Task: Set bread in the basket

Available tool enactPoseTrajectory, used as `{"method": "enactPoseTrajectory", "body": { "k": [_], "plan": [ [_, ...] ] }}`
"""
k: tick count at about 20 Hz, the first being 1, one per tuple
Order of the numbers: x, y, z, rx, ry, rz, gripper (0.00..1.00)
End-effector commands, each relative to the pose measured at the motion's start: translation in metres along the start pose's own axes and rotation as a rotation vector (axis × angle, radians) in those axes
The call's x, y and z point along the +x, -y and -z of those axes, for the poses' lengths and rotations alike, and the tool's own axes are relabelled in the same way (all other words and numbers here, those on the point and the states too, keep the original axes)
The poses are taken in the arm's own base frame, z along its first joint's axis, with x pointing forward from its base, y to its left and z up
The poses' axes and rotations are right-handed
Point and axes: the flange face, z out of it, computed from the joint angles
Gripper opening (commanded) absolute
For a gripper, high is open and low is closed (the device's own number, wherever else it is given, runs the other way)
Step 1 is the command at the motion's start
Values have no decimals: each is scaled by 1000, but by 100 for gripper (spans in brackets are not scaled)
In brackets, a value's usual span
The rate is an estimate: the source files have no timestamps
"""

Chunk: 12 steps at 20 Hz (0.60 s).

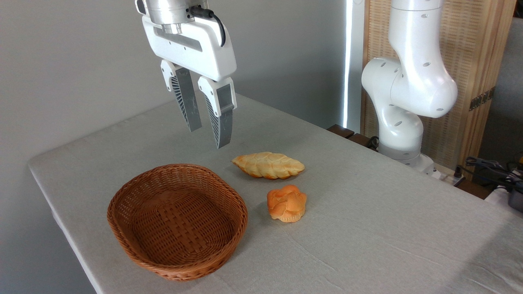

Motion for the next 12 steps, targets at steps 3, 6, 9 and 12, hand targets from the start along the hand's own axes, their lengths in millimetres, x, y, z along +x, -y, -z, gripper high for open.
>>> {"method": "enactPoseTrajectory", "body": {
  "k": [3, 6, 9, 12],
  "plan": [
    [-4, 2, 3, -20, 5, -11, 100],
    [-3, 1, 3, -21, 6, -12, 100],
    [-3, 1, 3, -21, 6, -12, 100],
    [-5, -6, -1, -28, 12, -24, 100]
  ]
}}
